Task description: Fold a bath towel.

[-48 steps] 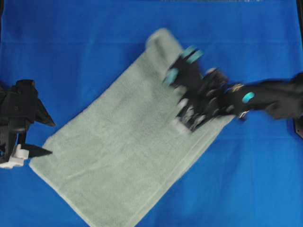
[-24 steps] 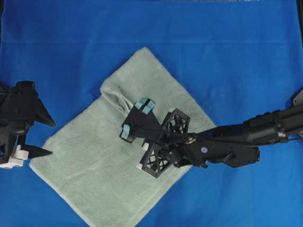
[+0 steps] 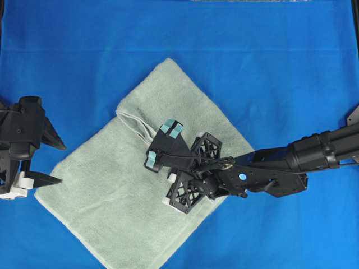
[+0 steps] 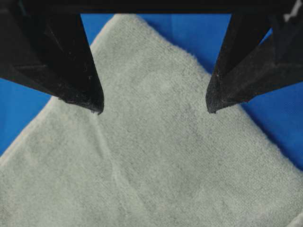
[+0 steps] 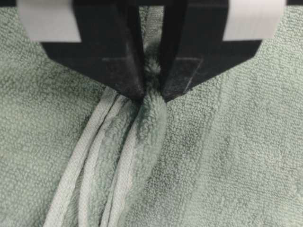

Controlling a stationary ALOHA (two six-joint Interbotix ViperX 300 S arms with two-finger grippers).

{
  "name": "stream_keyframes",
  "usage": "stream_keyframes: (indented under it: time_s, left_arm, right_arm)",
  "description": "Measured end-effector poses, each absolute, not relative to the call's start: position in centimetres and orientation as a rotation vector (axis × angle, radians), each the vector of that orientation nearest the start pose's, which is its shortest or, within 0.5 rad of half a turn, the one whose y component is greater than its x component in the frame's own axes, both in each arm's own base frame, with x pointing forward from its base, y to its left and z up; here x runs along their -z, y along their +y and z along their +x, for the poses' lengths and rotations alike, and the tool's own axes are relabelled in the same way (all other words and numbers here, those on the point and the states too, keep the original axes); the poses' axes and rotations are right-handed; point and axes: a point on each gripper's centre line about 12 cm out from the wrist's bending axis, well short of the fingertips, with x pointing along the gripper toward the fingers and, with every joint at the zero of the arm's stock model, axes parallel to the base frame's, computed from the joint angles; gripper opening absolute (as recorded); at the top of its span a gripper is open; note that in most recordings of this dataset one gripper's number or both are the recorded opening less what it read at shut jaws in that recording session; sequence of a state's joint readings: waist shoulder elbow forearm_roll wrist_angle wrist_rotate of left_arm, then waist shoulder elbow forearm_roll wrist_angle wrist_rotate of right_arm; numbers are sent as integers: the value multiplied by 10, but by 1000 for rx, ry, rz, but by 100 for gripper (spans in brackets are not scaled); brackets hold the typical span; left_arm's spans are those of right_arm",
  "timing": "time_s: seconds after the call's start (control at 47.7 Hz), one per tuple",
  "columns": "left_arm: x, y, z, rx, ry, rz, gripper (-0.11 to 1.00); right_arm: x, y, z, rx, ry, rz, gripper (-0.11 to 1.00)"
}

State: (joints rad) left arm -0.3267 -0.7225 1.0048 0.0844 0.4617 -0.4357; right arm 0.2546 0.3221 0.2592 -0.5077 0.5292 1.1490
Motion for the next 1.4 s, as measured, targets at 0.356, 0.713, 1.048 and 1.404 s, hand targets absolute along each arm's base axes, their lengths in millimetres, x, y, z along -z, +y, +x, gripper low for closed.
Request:
stream_keyframes:
  time_s: [0.356,0.713,1.048,1.404]
  left_arm:
    - [-229,-67,212,150,764,-182,83]
    - [-241,-99,213,402,583,119,83]
    - [-255,-156,211,683,311,427,82]
    - [-202,-183,256,659,576,403,82]
  right_arm:
    - [-178,112,451,242,849,289,63]
    - [-258,110,412,164,666,169,63]
    - [-256,66,393,248,668,175,63]
    - [-253,60,386,264,678,172,63]
